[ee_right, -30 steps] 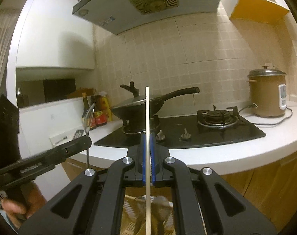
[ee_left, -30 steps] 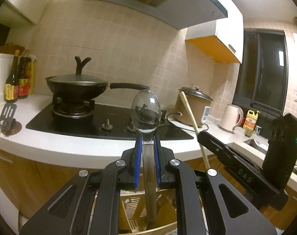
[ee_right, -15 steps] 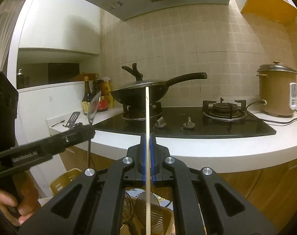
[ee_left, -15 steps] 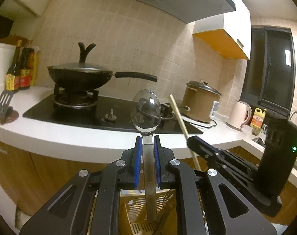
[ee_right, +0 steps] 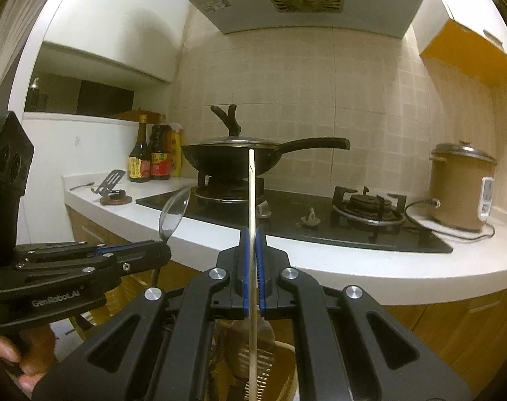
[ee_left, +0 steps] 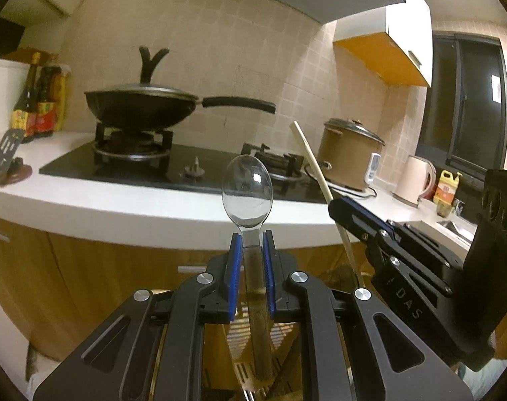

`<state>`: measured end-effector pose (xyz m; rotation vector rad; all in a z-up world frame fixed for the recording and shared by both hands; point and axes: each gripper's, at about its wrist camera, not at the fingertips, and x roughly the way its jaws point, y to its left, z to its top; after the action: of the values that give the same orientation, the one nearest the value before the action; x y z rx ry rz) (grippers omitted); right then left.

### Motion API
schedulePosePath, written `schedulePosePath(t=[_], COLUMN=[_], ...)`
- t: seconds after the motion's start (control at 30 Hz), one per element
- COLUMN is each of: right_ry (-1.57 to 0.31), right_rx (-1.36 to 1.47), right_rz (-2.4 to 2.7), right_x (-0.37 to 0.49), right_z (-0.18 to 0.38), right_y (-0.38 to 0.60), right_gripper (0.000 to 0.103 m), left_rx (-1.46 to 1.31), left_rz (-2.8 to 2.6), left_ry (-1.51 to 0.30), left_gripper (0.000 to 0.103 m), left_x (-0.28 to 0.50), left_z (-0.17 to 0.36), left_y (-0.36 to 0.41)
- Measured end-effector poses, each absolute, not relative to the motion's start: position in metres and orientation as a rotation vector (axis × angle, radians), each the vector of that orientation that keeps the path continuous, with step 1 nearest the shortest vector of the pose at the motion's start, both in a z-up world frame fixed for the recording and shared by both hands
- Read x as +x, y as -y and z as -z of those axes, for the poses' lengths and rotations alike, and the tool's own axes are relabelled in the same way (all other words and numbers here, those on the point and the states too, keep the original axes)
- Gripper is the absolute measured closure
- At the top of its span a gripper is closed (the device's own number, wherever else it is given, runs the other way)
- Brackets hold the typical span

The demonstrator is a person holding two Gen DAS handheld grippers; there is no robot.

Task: Organize utensils
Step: 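Carry the spoon and chopstick over the beige caddy and open both tools to drop them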

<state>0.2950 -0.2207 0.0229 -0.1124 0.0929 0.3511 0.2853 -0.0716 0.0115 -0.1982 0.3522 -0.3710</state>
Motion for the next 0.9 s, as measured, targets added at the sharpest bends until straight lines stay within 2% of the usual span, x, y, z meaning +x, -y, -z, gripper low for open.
schedulePosePath(t=[0.2,0.27,0.4,0.47,0.6,0.67,0.77,0.9], right_ry=[-0.051,-0.041,-0.01,-0.004,0.019,0.028,0.038,0.039], right_rx=[-0.223,-0.228,-0.227,-0.235,-0.25,-0.246,-0.262,-0.291], right_rz=[-0.342,-0.342,-0.345,-0.352,-0.345,-0.345,-0.346,-0.347], right_x=[0.288,0.285,0.275,0.272,0.264,0.262,0.259,0.257], right_z=[-0.014,-0.013,-0.011,-0.01,-0.005,-0.005,-0.004,-0.002], right_y=[0.212,0.214,0.217,0.216,0.214,0.213,0.21,0.207], right_gripper=[0.101,0.101,0.101,0.101,0.101,0.1,0.101,0.101], left_rx=[-0.207,-0.211,-0.244,-0.27,-0.328,-0.354,-0.413,-0.434], left_rz=[0.381,0.388,0.374,0.385,0.485,0.566,0.672,0.703], left_ry=[-0.382,-0.399,-0.384,-0.372,-0.367,-0.401,-0.481,-0.502], left_gripper=[0.089,0.081,0.076,0.066,0.064,0.052,0.052,0.052], left_x=[0.283,0.283,0.279,0.276,0.28,0.293,0.32,0.334], left_z=[-0.007,-0.006,-0.012,-0.02,-0.039,-0.045,-0.044,-0.041], left_y=[0.066,0.064,0.056,0.05,0.048,0.052,0.061,0.072])
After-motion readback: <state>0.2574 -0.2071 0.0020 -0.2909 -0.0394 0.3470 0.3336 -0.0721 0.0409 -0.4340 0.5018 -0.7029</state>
